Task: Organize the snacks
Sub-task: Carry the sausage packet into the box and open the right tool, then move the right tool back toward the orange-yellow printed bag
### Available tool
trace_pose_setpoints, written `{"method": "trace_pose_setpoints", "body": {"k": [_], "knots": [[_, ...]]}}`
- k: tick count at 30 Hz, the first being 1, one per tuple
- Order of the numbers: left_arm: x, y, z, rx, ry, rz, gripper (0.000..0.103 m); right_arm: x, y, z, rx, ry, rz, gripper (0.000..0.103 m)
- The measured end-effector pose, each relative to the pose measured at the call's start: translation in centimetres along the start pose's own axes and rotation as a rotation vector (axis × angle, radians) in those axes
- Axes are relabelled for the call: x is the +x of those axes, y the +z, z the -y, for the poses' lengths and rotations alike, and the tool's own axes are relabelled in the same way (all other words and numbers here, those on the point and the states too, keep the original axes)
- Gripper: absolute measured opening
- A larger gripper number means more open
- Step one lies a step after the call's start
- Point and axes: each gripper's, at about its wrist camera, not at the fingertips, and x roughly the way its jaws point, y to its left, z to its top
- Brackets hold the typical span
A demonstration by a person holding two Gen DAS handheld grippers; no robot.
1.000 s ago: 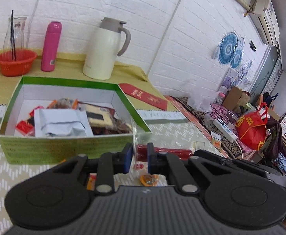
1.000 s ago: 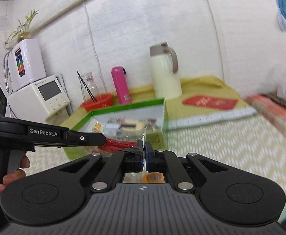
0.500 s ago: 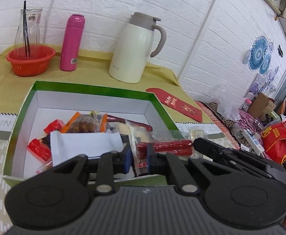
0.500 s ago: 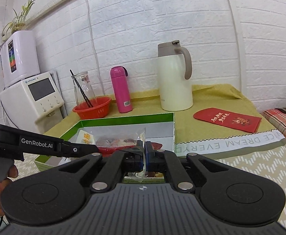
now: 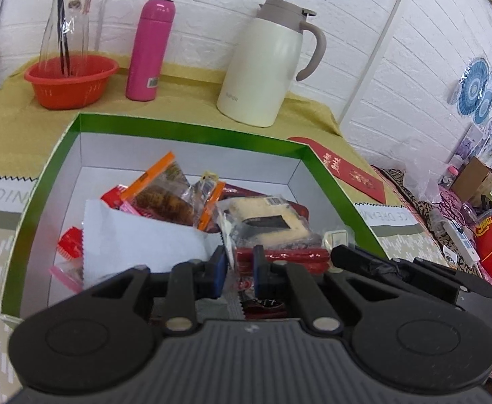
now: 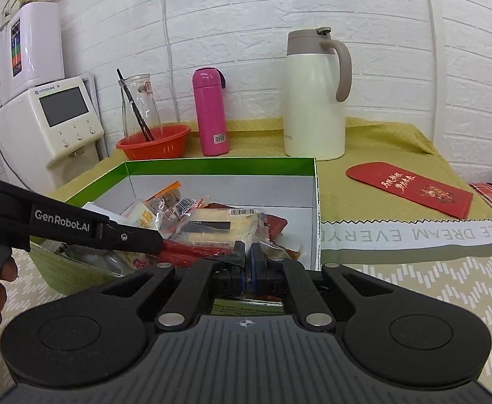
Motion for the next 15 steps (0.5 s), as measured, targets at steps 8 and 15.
{"method": "trace_pose_setpoints", "body": {"k": [8,15], "knots": [[-4.0,-0.6,1.2,-0.013,-0.011,0.136,0.066,-3.1,-0.1,-0.9,-0.07,-0.01,0.094,0.103],[-6.8,-2.9,2.4,-0.017,0.14,0.178,0.098,-5.9,-1.6,-2.0,-0.091,0.0,0.084,0.103]]}}
